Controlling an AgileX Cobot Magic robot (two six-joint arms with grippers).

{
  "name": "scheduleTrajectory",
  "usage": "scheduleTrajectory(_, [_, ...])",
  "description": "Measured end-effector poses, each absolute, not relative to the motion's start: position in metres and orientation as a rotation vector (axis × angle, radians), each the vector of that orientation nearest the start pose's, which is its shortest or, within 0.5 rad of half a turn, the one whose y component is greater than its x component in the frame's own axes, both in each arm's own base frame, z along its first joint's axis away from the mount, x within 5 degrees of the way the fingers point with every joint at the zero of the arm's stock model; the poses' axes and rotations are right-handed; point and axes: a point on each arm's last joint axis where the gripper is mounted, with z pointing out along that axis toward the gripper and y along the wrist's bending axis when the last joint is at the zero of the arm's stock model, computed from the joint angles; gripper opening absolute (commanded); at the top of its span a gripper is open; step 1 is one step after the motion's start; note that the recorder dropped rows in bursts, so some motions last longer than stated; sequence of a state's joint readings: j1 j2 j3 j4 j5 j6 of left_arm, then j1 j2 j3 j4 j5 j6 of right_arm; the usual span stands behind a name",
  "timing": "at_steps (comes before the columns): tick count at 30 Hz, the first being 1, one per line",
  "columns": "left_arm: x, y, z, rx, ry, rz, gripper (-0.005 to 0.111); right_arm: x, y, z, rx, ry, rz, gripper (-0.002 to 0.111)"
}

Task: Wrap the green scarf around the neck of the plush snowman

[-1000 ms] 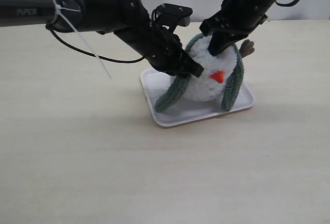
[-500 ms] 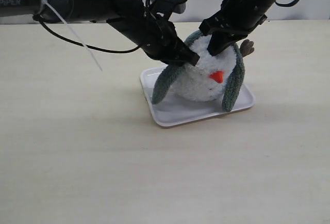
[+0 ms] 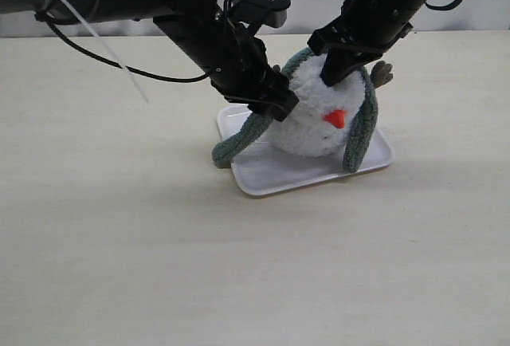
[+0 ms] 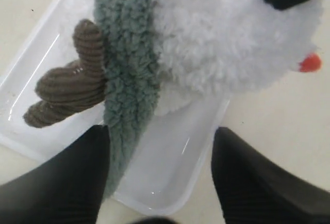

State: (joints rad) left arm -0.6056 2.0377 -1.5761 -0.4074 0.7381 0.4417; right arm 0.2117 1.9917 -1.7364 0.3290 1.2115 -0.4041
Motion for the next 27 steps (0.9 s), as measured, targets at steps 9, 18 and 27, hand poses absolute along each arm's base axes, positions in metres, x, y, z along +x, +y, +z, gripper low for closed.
scheduleTrajectory(9, [0.36, -0.275, 0.173, 1.116, 2.489, -0.436, 0.042, 0.404, 0.116, 0.26, -0.751, 2.788, 0.451, 0.004])
scheduleTrajectory(18, [0.359, -0.274, 0.164, 1.175, 2.513, -0.415, 0.009, 0.404, 0.116, 0.26, -0.749, 2.787, 0.457, 0.004])
scheduleTrajectory(27, [0.344, -0.28, 0.165, 1.172, 2.613, -0.64, 0.0, 0.404, 0.116, 0.26, -0.749, 2.787, 0.457, 0.004])
